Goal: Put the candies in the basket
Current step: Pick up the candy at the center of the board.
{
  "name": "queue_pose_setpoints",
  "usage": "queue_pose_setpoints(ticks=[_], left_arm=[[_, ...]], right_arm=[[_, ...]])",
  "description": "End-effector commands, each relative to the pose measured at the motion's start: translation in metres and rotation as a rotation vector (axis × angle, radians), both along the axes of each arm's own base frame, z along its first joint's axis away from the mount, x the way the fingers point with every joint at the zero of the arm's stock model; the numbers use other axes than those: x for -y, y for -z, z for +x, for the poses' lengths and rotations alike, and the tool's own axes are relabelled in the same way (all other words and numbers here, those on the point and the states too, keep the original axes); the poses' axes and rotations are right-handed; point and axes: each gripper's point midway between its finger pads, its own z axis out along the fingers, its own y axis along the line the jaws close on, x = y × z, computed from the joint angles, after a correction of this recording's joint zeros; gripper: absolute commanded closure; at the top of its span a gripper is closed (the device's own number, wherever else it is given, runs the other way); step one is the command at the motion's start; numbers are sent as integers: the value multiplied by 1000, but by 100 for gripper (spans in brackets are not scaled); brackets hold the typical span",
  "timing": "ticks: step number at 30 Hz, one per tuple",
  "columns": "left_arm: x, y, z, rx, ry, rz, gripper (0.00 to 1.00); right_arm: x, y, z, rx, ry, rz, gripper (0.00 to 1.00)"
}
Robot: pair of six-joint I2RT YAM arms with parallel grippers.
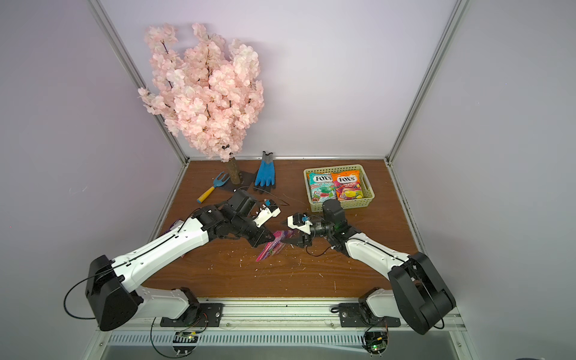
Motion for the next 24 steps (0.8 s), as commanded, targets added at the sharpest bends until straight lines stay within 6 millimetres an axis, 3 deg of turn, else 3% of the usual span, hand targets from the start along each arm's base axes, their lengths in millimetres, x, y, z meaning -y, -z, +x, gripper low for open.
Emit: queue_pose_setpoints(ticks=[1,11,15,17,19,21,24], left_arm=[[7,-9,-1,10,40,-54,100],[7,-10,-1,21,50,-54,100],[7,-12,1,33,51,-55,100],[6,-15,4,50,40,-51,100],[1,-19,13,75,-4,-39,88],[-10,-31,31,87,-80,-64,57],[-30,-66,66,158,-225,-147,42]], right_arm=[[-6,-15,3,47,-5,50,37],[-7,-1,-5,6,-61,-3,67],[-10,-5,-9,-4,-95,8,95],[-10,-6,-11,-4,-112,6,100],[-9,-10,-13,-5,-125,11,100],[-10,-24,-5,-29,-70,33,100],[-6,-47,18,-90,72,60,100]])
